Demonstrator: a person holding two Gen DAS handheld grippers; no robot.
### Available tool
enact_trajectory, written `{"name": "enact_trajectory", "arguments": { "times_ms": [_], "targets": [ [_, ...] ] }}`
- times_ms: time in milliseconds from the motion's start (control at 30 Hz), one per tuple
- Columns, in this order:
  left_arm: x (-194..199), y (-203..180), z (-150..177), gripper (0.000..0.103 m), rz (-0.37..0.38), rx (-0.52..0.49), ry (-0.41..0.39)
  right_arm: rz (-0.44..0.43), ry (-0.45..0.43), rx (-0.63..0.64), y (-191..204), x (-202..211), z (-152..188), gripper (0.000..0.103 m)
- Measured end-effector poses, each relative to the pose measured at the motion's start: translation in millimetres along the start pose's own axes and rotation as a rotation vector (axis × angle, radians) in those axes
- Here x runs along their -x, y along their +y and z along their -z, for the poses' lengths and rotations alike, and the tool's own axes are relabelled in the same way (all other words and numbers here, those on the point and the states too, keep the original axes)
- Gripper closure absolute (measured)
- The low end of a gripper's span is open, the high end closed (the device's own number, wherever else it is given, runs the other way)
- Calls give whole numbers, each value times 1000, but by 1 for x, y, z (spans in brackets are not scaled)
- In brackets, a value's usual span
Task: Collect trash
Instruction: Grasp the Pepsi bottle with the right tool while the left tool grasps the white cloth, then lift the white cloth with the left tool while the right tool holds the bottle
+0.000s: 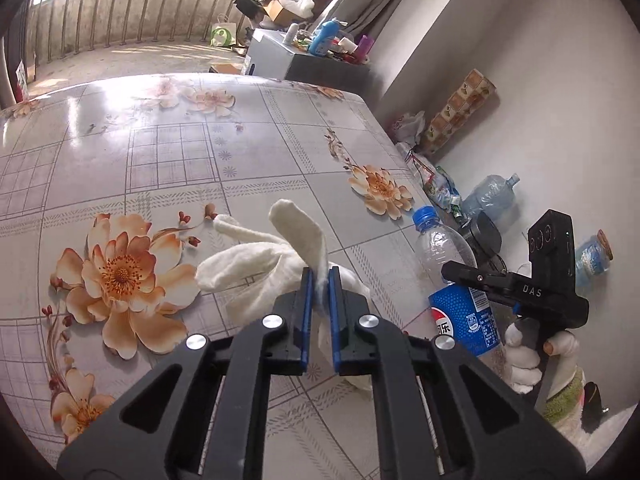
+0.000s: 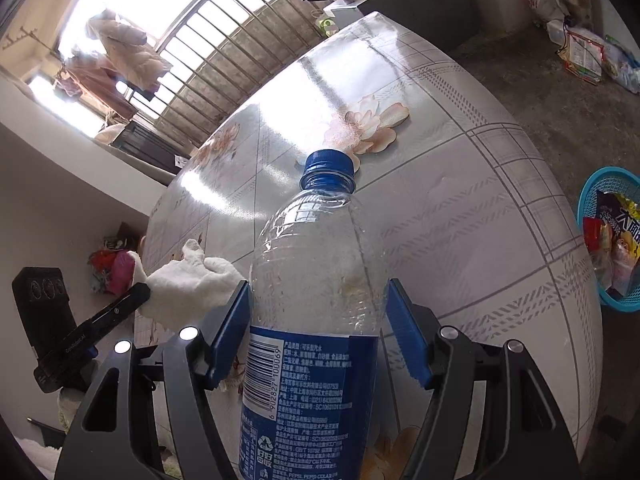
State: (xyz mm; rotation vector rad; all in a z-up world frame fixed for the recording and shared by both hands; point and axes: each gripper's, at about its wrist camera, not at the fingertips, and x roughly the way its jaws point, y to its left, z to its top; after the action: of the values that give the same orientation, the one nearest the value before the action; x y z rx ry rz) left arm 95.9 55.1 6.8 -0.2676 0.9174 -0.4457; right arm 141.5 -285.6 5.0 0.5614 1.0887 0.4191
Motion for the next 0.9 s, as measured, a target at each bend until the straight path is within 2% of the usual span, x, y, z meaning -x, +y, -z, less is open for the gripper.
{"name": "enact_trajectory", "arguments": {
  "times_ms": [133,200,367,433,467,500,533,600,767,900],
  "targets": [
    [38,-16,-2,97,63,-185,38,4,0,38,9,7,8,37],
    [41,-22,0,97,52,-243,40,6,2,54,13,11,15,37],
    [-6,-12,13,97,33,-171,99,10,11,40,12,17,31,37],
    [-29,-9,16,93,31,-137,108,20,12,30,11,17,34,37],
    [-36,-8,17,88,32,-118,112,30,13,26,10,18,35,37],
    [-42,-8,17,79,29,-101,117,40,16,20,10,17,36,37],
    [-43,-9,18,75,31,-93,114,50,20,12,10,16,37,37],
    [-38,-13,21,58,41,-102,93,62,27,12,11,14,35,37],
    [-16,-6,28,47,-31,-125,61,65,42,29,16,9,34,37],
    [-17,14,36,45,-66,-62,107,62,54,32,16,6,31,35]
  ]
}}
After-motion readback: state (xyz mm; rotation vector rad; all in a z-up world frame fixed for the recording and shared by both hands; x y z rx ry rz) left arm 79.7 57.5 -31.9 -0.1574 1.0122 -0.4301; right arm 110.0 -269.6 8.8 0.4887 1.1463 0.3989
